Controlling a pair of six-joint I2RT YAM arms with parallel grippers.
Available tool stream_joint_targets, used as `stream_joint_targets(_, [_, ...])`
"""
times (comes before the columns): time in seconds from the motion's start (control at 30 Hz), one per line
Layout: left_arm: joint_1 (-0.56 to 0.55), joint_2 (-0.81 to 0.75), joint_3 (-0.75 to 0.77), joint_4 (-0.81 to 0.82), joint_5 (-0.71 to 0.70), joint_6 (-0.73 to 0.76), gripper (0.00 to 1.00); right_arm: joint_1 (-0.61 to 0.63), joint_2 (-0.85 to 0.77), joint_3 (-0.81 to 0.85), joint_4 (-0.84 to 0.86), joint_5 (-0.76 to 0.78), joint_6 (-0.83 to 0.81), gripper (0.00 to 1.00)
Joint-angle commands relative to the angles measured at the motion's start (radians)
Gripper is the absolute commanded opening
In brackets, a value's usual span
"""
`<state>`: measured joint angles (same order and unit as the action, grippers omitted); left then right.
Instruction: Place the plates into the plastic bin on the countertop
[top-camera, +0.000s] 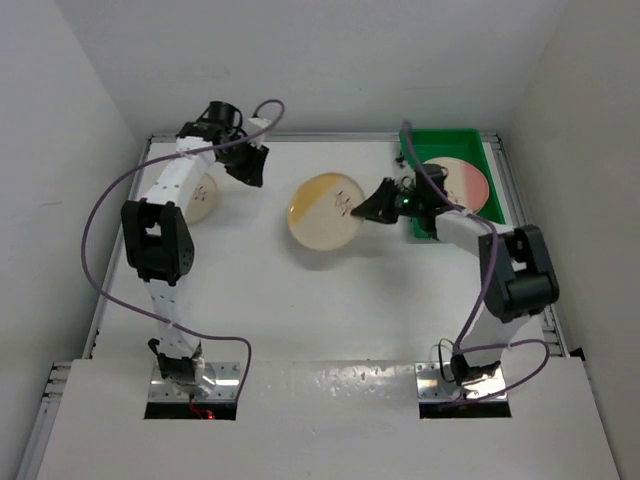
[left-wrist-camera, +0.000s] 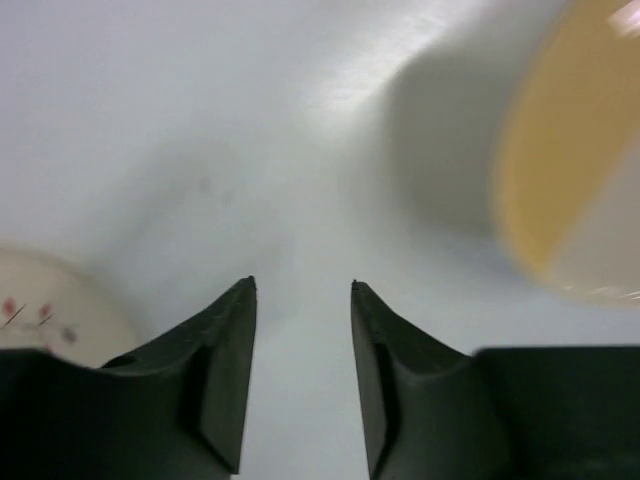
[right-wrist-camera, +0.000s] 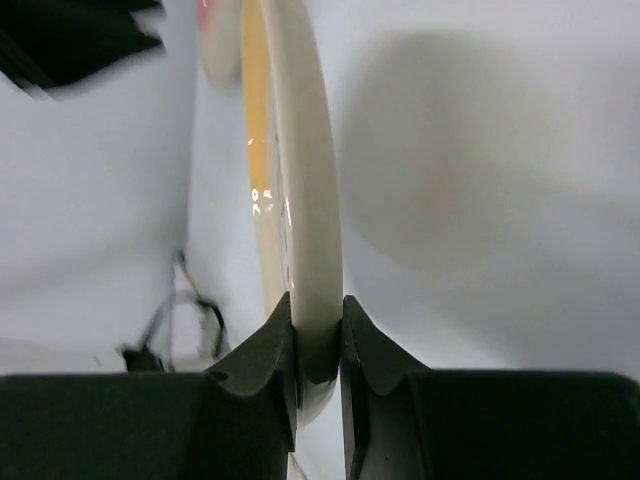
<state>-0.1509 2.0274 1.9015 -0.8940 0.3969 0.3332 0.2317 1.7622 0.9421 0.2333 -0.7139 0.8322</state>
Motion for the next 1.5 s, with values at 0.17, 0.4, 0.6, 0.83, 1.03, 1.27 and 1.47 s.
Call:
stream_joint_targets(0.17, [0.304,0.008,0.027,0.033,-0.072,-0.166,0.51,-0.383,-0.260,-0.181,0.348,0.221,0.294,0.00])
stream_joint_targets(0.4, [0.408,0.008,-0.059,0.046,-0.099,-0.143,0.51,-0.603,-0.261,-0.218,0.345,0.369,0.355,0.00])
stream_joint_targets(0.6, [0.451,-0.022,-0.165,0.106,-0.150,-0.112,0.52,-0.654,-0.202,-0.229,0.411,0.427,0.378,0.00])
stream_joint_targets(0.83, [0.510,0.042,-0.188,0.127,-0.170,-0.112,0.60,-0.641,-0.141,-0.190,0.180,0.430,0.289,0.05])
stream_joint_targets(1.03, [0.519,0.062,-0.168,0.136,-0.170,-0.112,0.61,-0.569,-0.067,-0.095,-0.026,0.453,0.196,0.25])
stream_joint_targets(1.27, [0.519,0.062,-0.168,0.136,-0.179,-0.103,0.61,-0.534,-0.084,-0.057,-0.208,0.588,0.153,0.46])
stream_joint_targets(1.47, [0.528,0.085,-0.167,0.136,-0.190,-0.103,0.61,-0.525,-0.141,-0.040,-0.290,0.685,0.090,0.53])
